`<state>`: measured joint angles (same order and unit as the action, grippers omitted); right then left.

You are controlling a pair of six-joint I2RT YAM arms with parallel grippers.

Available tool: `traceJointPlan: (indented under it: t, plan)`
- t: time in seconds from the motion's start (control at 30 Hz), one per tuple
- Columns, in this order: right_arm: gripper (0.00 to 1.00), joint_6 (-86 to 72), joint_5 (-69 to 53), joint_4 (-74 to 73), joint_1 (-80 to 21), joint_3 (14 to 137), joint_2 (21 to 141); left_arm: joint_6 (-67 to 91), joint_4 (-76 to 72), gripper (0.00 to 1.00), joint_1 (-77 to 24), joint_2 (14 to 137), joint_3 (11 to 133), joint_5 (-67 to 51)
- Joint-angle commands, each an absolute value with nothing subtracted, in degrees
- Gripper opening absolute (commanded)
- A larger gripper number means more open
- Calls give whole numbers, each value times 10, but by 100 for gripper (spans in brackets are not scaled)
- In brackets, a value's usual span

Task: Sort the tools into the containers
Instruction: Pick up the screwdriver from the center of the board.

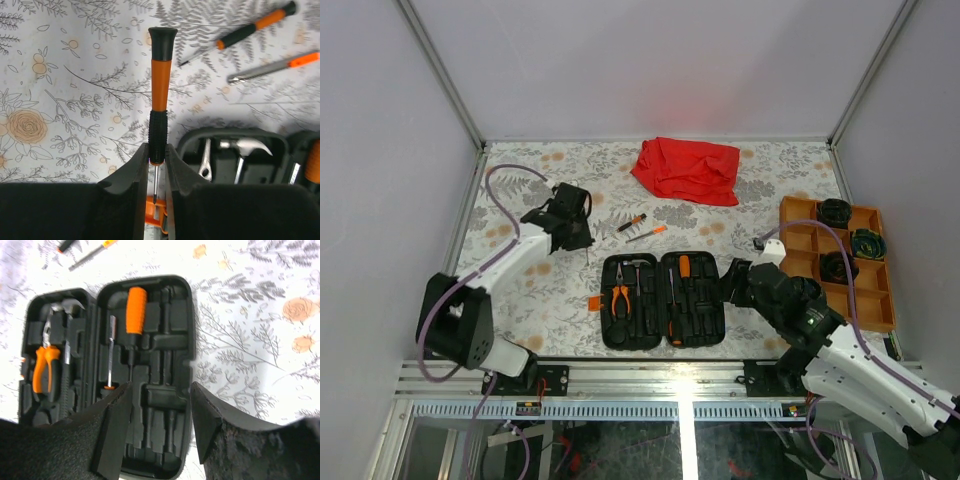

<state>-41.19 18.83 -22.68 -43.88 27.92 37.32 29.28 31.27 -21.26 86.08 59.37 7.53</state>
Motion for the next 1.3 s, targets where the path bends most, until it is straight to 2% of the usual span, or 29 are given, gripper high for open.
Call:
traceJointPlan:
  t: [0.0,0.17,0.27,0.33,0.47,0.67,0.87,0.97,1.27]
  plan:
    - [57,-379,207,-119,-440,257,339,265,268,7,-211,772,553,16]
    - [58,-310,254,-2,-440,233,293,228,247,4,-221,693,530,-73]
    - [58,-197,203,102,-440,205,262,205,242,3,-244,674,532,-129]
    - [59,-103,147,192,-440,175,240,198,240,3,-276,671,537,-135]
    - [64,22,89,282,-440,138,235,199,227,1,-347,678,546,-141]
    - [69,287,-118,236,-440,156,267,181,221,1,-434,711,571,-173]
    - [75,560,-296,1,-440,241,324,145,257,1,-482,748,600,-214]
    - [74,629,-330,-37,-440,264,361,137,261,1,-492,755,598,-222]
    - [69,681,-350,-52,-441,299,444,120,281,1,-505,774,610,-234]
